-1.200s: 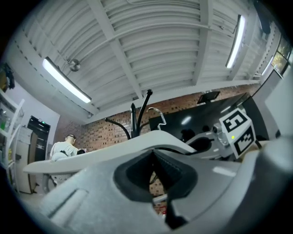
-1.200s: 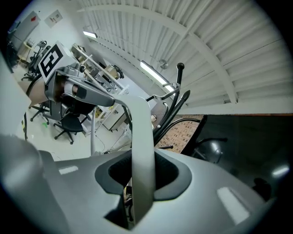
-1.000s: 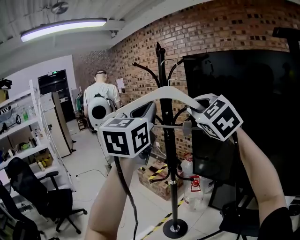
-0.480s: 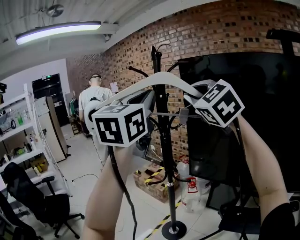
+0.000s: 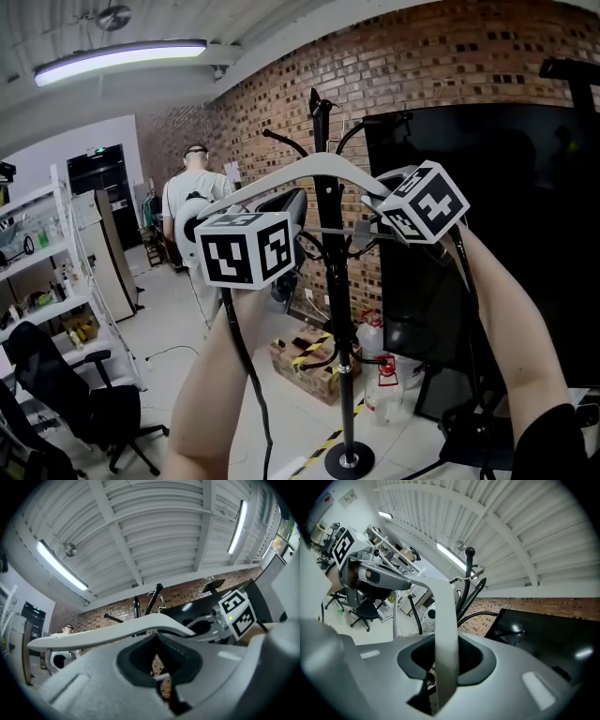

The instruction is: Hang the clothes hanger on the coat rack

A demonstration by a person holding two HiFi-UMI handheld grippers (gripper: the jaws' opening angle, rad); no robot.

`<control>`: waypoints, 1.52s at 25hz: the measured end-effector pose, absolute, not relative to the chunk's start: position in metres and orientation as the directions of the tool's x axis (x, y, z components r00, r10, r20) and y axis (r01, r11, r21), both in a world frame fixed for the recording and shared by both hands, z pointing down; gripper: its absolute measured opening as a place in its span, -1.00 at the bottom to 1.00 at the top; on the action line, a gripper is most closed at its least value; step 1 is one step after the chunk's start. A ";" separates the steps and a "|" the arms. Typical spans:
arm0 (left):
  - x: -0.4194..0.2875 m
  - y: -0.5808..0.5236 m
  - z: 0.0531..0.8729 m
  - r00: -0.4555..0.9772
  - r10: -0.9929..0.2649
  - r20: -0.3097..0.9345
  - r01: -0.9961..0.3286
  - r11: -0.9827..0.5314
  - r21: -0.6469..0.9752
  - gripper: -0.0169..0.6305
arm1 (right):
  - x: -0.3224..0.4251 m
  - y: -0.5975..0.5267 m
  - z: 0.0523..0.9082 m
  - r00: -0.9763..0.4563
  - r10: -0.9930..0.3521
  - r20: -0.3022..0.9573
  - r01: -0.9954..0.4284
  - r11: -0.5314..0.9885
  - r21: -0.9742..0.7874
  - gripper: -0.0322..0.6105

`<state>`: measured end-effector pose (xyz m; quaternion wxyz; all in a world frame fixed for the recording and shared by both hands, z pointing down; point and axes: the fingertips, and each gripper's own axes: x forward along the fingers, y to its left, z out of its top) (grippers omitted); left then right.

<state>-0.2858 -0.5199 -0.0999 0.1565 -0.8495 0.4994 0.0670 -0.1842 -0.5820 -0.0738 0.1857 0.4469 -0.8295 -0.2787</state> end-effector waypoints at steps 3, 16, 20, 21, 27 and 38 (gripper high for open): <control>-0.287 -0.529 -0.091 0.493 -0.830 -0.260 -0.869 -0.458 -0.186 -0.93 | -0.191 -0.590 -0.066 -0.525 -0.848 0.076 -0.635 0.450 0.628 -0.58; -0.285 -0.560 -0.058 0.500 -0.837 -0.223 -0.865 -0.470 -0.176 -0.93 | -0.206 -0.624 -0.027 -0.529 -0.834 0.155 -0.622 0.505 0.598 -0.58; -0.285 -0.565 -0.050 0.500 -0.840 -0.213 -0.865 -0.471 -0.172 -0.93 | -0.205 -0.627 -0.017 -0.538 -0.825 0.173 -0.626 0.528 0.573 -0.58; -0.285 -0.565 -0.050 0.502 -0.838 -0.214 -0.864 -0.474 -0.173 -0.93 | -0.206 -0.625 -0.018 -0.545 -0.822 0.166 -0.627 0.531 0.570 -0.58; -0.282 -0.559 -0.047 0.519 -0.824 -0.227 -0.854 -0.488 -0.178 -0.93 | -0.202 -0.622 -0.012 -0.537 -0.824 0.180 -0.619 0.530 0.580 -0.58; -0.280 -0.569 -0.025 0.505 -0.844 -0.182 -0.861 -0.478 -0.172 -0.93 | -0.182 -0.635 0.021 -0.423 -0.870 0.252 -0.615 0.481 0.625 -0.58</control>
